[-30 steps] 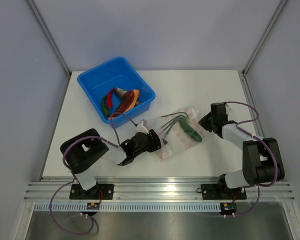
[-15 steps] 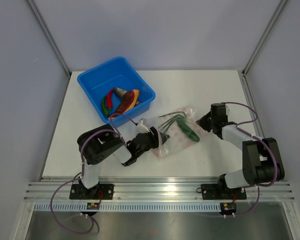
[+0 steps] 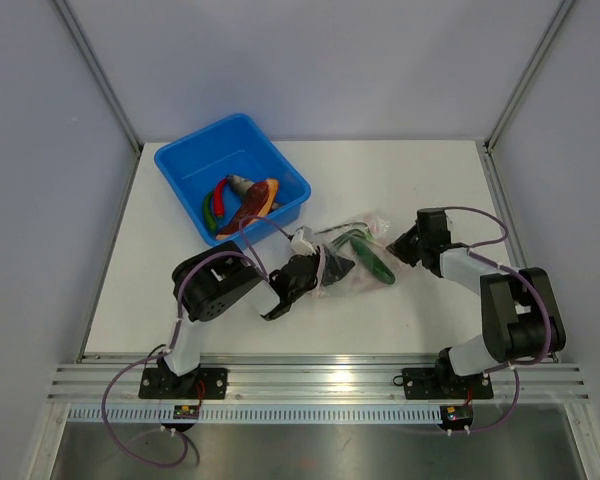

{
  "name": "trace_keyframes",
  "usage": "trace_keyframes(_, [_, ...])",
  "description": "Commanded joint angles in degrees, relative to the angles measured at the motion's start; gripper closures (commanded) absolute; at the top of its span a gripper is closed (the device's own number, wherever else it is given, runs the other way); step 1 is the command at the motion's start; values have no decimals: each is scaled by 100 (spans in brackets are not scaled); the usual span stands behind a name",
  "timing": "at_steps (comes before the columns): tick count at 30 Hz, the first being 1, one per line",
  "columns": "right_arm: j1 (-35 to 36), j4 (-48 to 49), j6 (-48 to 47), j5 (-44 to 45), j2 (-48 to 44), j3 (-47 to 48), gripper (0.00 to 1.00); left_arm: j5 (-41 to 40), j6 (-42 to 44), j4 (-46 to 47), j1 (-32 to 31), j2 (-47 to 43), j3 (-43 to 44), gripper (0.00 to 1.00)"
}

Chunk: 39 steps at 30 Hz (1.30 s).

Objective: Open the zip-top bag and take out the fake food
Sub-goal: Pick up the fake vegetable from the zipper food storage bag.

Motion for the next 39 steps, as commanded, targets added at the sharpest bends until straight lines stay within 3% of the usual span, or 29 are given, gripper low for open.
trace_keyframes(1, [170, -66, 5, -10, 156, 241, 100, 196, -29, 361, 11, 255, 207, 51])
trace_keyframes(10, [214, -743, -311, 298, 95, 601, 97, 126, -47, 449, 11, 195, 102, 51])
trace_keyframes(18, [276, -1234, -786, 376, -134, 865, 53, 38, -3, 449, 11, 107, 5, 51])
trace_keyframes(23, [364, -1394, -988, 728, -712, 786, 51, -41, -38, 562, 11, 98, -74, 51])
trace_keyframes(30, [478, -1438, -1182, 957, -1434, 426, 56, -85, -12, 537, 20, 72, -83, 50])
trace_keyframes(39, [609, -1183, -1129, 711, -689, 346, 53, -67, 6, 642, 20, 89, -135, 47])
